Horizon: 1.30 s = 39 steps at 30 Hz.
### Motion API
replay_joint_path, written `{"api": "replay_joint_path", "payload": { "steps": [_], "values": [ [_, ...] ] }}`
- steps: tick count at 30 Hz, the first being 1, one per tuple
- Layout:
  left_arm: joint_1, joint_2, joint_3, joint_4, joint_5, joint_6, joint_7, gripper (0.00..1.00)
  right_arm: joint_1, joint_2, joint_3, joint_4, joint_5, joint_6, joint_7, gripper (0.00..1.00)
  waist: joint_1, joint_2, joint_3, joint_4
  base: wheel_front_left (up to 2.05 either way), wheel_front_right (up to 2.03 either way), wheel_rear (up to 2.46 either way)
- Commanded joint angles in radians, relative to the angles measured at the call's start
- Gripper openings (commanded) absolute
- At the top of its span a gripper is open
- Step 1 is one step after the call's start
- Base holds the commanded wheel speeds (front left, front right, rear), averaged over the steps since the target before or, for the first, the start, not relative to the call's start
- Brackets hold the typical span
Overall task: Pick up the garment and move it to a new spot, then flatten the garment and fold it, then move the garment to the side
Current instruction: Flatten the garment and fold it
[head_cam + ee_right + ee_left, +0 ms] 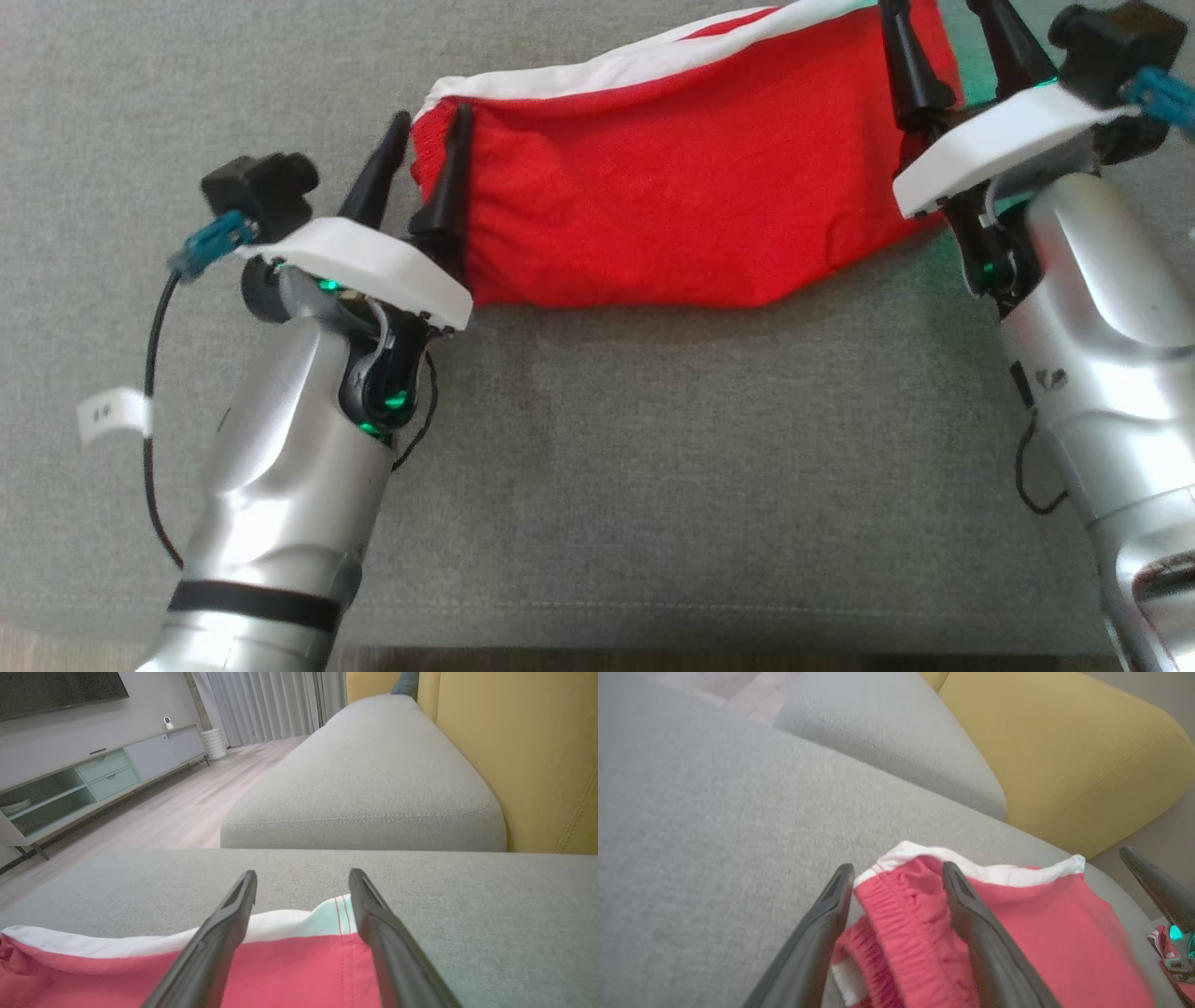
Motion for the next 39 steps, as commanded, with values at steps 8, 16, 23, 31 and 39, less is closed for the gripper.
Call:
{"api": "replay_joint_path", "payload": {
  "steps": [8, 16, 23, 31, 39],
  "values": [
    [0.067, 0.059, 0.052, -0.155, 0.147, 0.102, -0.100, 1.00, 0.124, 0.000, -0.041, -0.146, -0.060, -0.001, -0.073, 1.00, -0.0001, 0.0000, -0.035, -0.022, 0.00, 0.00, 0.00],
    [0.190, 0.083, 0.082, -0.386, 0.317, 0.180, -0.102, 1.00, 0.310, 0.031, -0.158, -0.337, -0.172, -0.001, -0.075, 1.00, -0.0001, 0.0000, -0.084, -0.048, 0.00, 0.00, 0.00],
    [0.287, 0.090, 0.090, -0.459, 0.363, 0.194, -0.102, 1.00, 0.478, 0.072, -0.241, -0.508, -0.247, -0.001, -0.009, 1.00, -0.0001, 0.0000, -0.121, -0.067, 0.00, 0.00, 0.00],
    [0.376, 0.094, 0.104, -0.468, 0.376, 0.184, -0.102, 1.00, 0.646, 0.115, -0.299, -0.678, -0.278, -0.001, 0.072, 1.00, -0.0001, 0.0000, -0.151, -0.083, 0.00, 0.00, 0.00],
    [0.431, 0.088, 0.130, -0.476, 0.383, 0.186, -0.102, 1.00, 0.735, 0.135, -0.329, -0.775, -0.290, -0.001, 0.122, 1.00, -0.0001, 0.0000, -0.159, -0.091, 0.00, 0.00, 0.00]
  ]
}}
